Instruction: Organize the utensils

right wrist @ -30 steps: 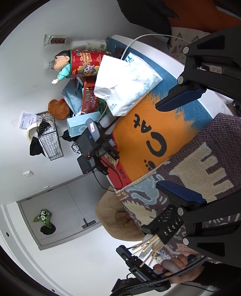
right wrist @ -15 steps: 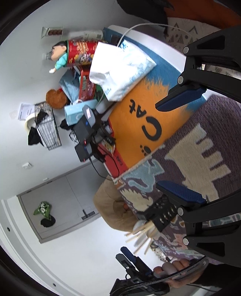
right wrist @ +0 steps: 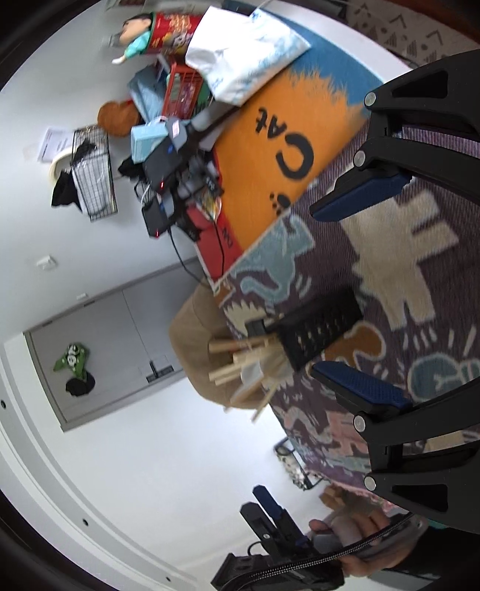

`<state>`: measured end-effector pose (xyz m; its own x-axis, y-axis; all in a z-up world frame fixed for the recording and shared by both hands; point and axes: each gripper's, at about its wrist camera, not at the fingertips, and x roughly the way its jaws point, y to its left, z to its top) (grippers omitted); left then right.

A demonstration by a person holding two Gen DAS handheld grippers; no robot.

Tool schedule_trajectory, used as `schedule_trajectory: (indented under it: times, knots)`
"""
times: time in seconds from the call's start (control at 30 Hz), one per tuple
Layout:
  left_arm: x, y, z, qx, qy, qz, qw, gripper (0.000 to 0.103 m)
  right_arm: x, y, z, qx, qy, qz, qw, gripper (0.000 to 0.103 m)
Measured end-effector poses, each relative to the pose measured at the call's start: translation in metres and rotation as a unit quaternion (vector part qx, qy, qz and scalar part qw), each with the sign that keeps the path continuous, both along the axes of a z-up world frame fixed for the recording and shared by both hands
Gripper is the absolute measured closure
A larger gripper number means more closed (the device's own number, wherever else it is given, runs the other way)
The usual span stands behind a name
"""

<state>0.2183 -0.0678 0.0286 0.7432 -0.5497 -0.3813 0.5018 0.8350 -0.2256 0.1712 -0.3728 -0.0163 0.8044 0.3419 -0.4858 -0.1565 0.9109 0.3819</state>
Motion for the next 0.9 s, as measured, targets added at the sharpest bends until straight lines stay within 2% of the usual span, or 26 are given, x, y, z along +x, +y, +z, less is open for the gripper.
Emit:
schedule_trajectory:
  times: [0.1, 0.2, 0.37, 0.6, 0.8, 0.9]
  knots:
    - [-0.018, 0.020, 0.003, 0.003, -0.009, 0.031, 0.9995, 0.001, -0.003, 0.013, 0.005, -0.001, -0.007, 0.010, 1.000, 0.014]
    - [-0.031, 0.036, 0.004, 0.007, -0.010, 0.057, 0.9983, 0.001, -0.007, 0.024, 0.012, -0.006, -0.011, 0.017, 1.000, 0.012]
    - [-0.054, 0.059, 0.007, 0.009, -0.015, 0.097, 0.9951, 0.001, -0.013, 0.041, 0.024, -0.008, -0.017, 0.028, 0.999, 0.000]
    - [-0.086, 0.081, 0.017, 0.001, -0.021, 0.155, 0.9877, 0.001, -0.027, 0.071, 0.038, -0.028, -0.020, 0.051, 0.998, 0.000]
    - [-0.110, 0.085, 0.016, 0.032, -0.013, 0.192, 0.9808, 0.001, -0.039, 0.085, 0.045, -0.037, -0.017, 0.064, 0.997, 0.000]
    - [-0.121, 0.090, 0.015, 0.033, -0.007, 0.202, 0.9789, 0.001, -0.044, 0.092, 0.047, -0.038, -0.012, 0.071, 0.997, 0.000]
